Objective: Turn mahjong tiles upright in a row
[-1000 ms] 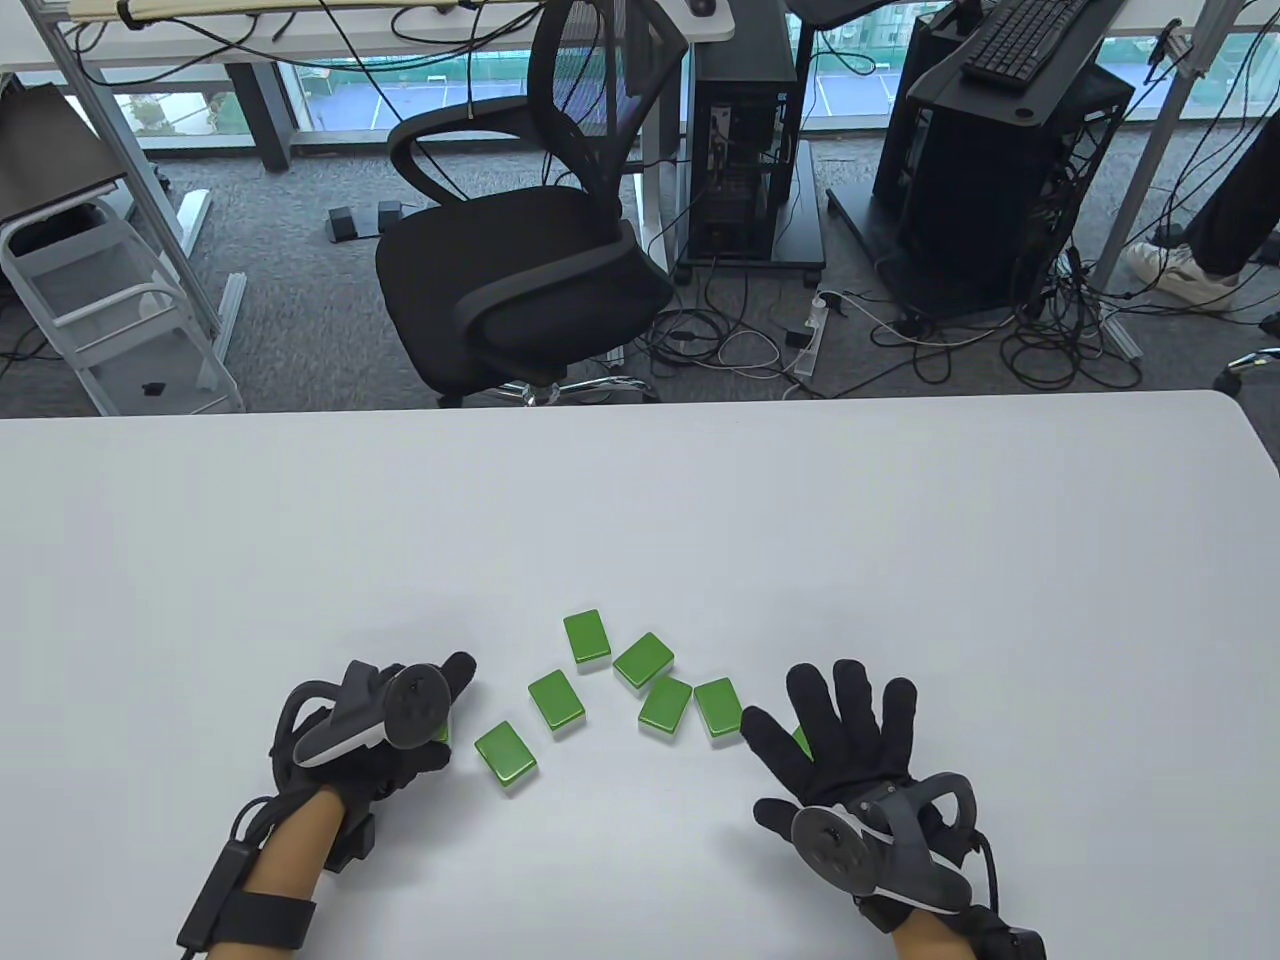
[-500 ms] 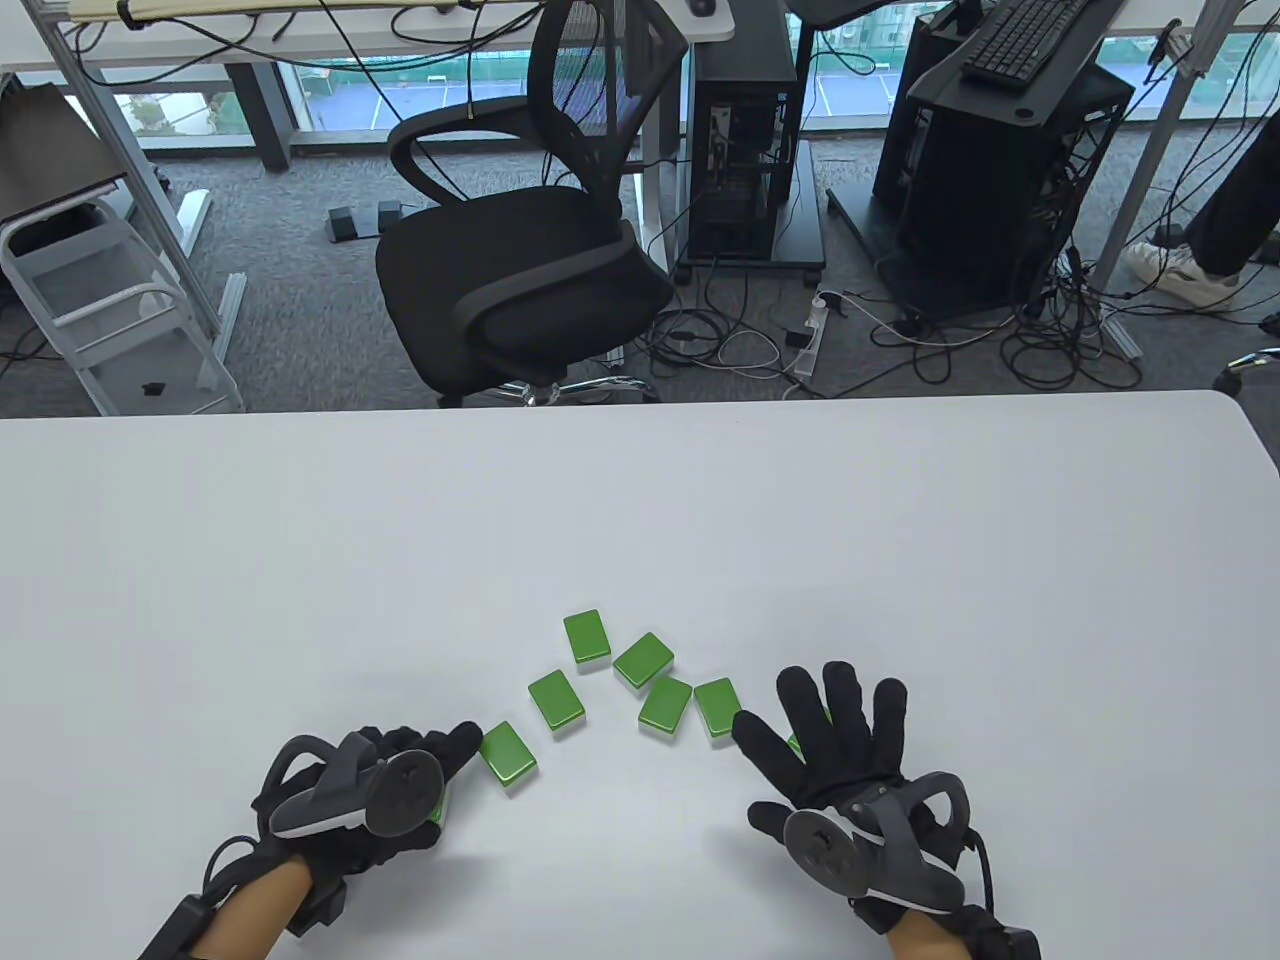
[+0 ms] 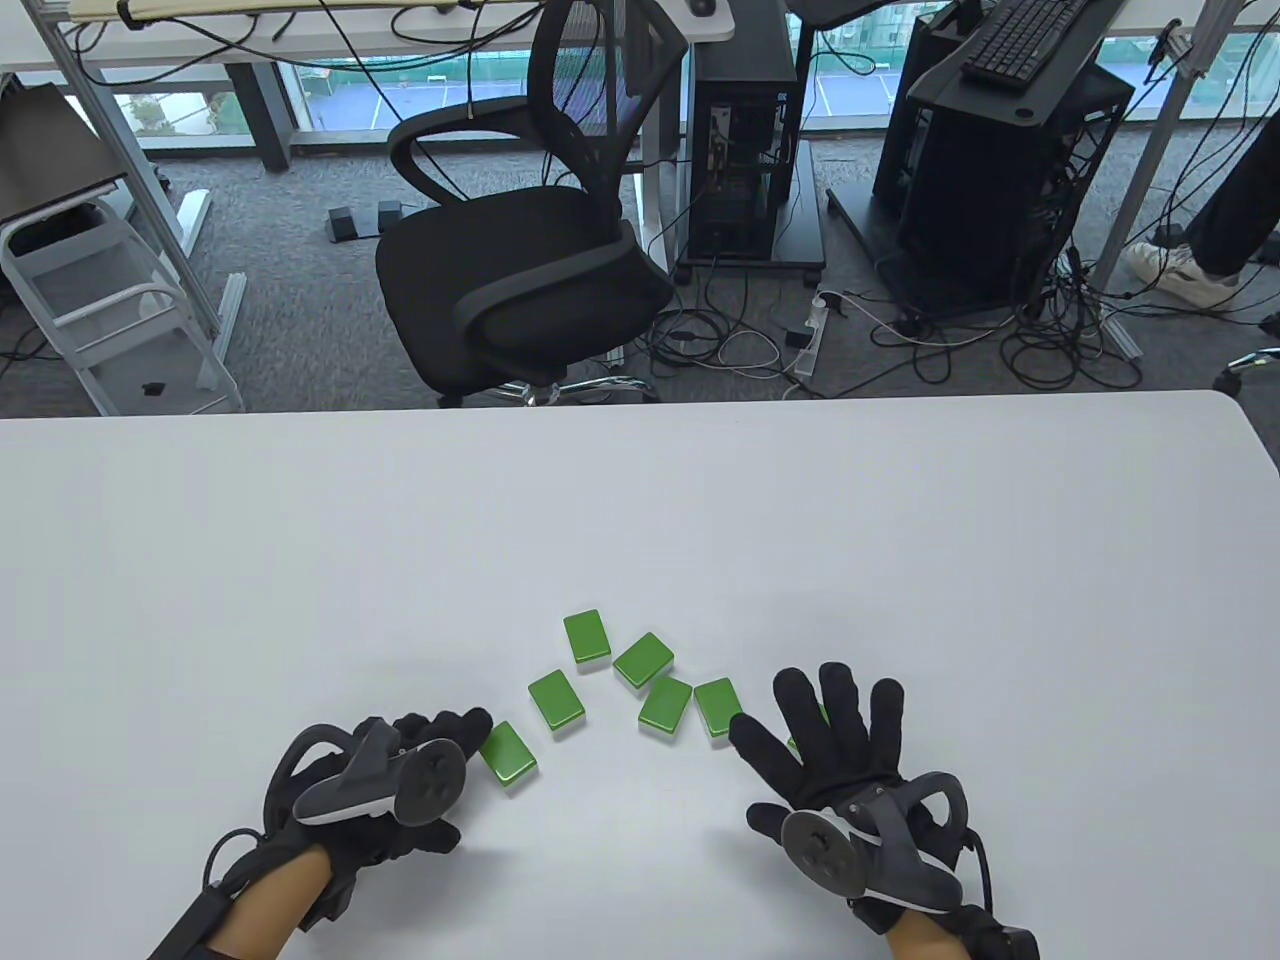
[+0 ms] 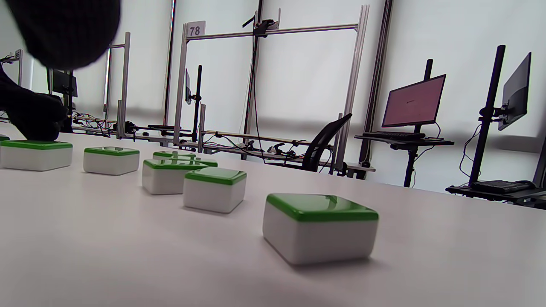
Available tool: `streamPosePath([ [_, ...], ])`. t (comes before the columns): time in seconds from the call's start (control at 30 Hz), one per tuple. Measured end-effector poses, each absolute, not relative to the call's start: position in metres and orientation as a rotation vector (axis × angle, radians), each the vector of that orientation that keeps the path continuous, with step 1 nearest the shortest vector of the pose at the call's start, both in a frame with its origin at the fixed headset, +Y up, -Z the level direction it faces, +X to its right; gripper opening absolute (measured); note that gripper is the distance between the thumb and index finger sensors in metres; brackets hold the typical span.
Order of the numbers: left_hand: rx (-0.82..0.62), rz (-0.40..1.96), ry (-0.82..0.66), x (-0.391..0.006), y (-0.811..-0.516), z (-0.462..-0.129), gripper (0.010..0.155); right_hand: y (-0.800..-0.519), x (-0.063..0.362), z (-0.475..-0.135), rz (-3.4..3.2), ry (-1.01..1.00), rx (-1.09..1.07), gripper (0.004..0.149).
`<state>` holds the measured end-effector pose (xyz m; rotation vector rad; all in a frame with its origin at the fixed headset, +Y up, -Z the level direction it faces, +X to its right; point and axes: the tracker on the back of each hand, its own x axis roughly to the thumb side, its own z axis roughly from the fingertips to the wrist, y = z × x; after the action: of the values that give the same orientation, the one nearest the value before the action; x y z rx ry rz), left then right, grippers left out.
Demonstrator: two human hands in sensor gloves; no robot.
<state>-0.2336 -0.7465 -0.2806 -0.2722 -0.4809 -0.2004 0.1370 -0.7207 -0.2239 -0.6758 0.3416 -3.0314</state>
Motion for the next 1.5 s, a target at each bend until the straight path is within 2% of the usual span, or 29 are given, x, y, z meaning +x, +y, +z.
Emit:
streamPosePath([
  [0.17,-0.189,-0.275,-0.48,-0.199,-0.739,-0.287,0.092,-0.72,0.137,-0.224,-3.03,0.355,-0.685,0.09],
  [0.33,-0.185,-0.396,-0.448,-0.169,-0.748,-0.292,0.091,-0.719,0.136,-0.223,-3.02,0.372,-0.698,0.09],
  [0.47,-0.225,-0.423,-0.401,-0.162,-0.756,-0.299,0.091,-0.719,0.137,-0.223,-3.027,0.379,-0.703,0.09],
  [0.63,-0.257,-0.362,-0.377,-0.164,-0.759,-0.305,0.092,-0.72,0.138,-0.223,-3.022,0.366,-0.706,0.09],
  [0.87,-0.307,-0.243,-0.486,-0.182,-0.749,-0.294,0.091,-0.722,0.138,-0.223,-3.011,0.349,-0.694,0.09],
  [1.07,-0.273,-0.196,-0.549,-0.2,-0.74,-0.28,0.091,-0.723,0.14,-0.224,-3.047,0.335,-0.677,0.09],
  [1.5,-0.287,-0.236,-0.573,-0.208,-0.752,-0.272,0.091,-0.724,0.139,-0.223,-3.039,0.323,-0.677,0.09],
])
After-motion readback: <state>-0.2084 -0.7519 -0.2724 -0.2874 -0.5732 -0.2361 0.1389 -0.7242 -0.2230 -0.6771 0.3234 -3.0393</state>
